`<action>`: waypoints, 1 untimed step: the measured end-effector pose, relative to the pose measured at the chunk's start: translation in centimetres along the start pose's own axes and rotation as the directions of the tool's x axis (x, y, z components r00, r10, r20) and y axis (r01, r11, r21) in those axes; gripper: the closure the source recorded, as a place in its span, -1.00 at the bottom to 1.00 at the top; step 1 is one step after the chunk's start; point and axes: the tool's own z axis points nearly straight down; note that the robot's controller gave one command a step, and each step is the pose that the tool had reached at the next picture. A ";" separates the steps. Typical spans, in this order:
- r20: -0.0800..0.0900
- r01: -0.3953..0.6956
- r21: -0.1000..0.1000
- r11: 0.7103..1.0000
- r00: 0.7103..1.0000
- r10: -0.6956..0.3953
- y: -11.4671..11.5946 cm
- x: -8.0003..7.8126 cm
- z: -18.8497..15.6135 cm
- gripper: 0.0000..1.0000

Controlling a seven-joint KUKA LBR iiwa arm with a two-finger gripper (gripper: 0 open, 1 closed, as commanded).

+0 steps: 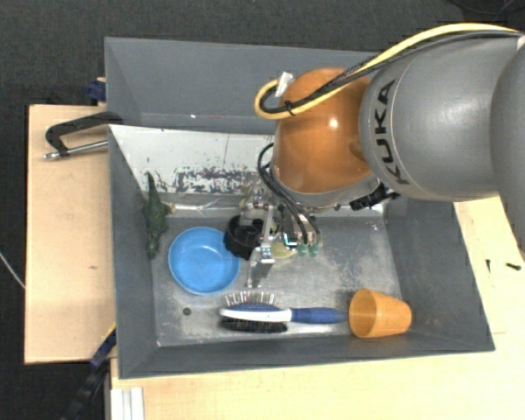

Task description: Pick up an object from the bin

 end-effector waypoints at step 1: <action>0.044 0.160 -0.004 0.987 0.986 -0.160 1.0 3.0 7.1 -1.00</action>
Offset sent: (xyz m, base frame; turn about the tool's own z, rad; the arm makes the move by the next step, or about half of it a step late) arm -0.0476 0.0079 -0.0945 -0.1703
